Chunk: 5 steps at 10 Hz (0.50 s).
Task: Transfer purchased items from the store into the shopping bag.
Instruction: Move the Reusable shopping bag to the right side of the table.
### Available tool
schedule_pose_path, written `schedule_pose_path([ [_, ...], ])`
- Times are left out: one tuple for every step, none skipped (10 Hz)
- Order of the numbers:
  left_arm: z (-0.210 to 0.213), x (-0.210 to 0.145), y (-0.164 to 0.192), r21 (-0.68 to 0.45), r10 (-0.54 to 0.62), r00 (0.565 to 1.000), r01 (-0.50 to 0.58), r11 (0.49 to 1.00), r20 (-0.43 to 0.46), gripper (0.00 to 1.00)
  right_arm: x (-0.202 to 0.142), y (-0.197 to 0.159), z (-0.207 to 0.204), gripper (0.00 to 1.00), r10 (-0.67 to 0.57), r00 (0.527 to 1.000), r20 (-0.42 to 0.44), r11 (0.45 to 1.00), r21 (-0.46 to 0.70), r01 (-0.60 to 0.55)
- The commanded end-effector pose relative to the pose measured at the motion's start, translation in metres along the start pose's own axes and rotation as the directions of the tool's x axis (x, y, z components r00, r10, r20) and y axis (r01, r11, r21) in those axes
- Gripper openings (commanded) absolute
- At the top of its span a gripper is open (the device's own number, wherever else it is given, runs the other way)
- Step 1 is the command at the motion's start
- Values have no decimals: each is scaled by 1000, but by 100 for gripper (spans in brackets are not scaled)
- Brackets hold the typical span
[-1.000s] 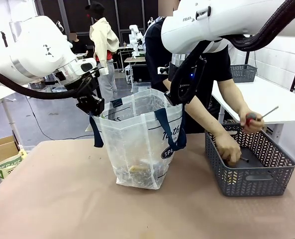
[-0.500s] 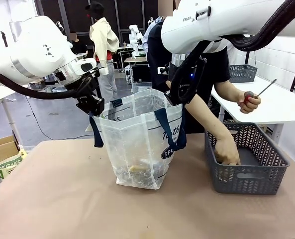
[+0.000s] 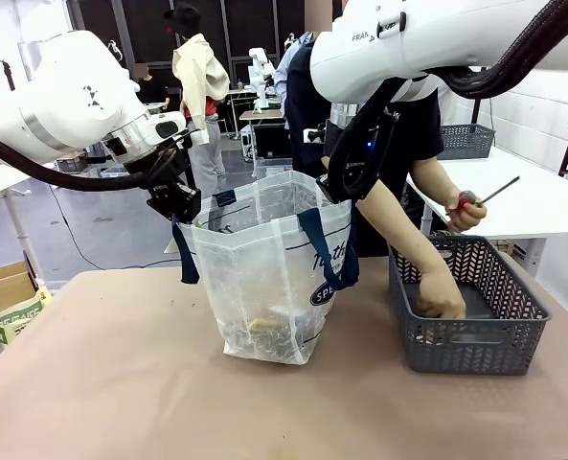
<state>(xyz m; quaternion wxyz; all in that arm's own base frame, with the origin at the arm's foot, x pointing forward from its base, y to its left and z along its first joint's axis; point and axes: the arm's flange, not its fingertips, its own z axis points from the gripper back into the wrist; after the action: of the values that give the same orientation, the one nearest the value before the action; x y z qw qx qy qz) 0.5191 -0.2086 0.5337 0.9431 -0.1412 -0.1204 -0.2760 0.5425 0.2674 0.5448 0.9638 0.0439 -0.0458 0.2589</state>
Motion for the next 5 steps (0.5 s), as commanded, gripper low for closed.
schedule_pose_path([
  [1,0,1,1,0,1000,0,1000,1,0,0,0,0,0,0,1000,1,1000,0,0],
  [1,0,1,1,0,1000,0,1000,1,0,0,0,0,0,0,1000,1,1000,0,0],
  [1,0,1,1,0,1000,0,1000,1,0,0,0,0,0,0,1000,1,1000,0,0],
  [1,0,1,1,0,1000,0,1000,1,0,0,0,0,0,0,1000,1,1000,0,0],
  [1,0,1,1,0,1000,0,1000,1,0,0,0,0,0,0,1000,1,1000,0,0],
])
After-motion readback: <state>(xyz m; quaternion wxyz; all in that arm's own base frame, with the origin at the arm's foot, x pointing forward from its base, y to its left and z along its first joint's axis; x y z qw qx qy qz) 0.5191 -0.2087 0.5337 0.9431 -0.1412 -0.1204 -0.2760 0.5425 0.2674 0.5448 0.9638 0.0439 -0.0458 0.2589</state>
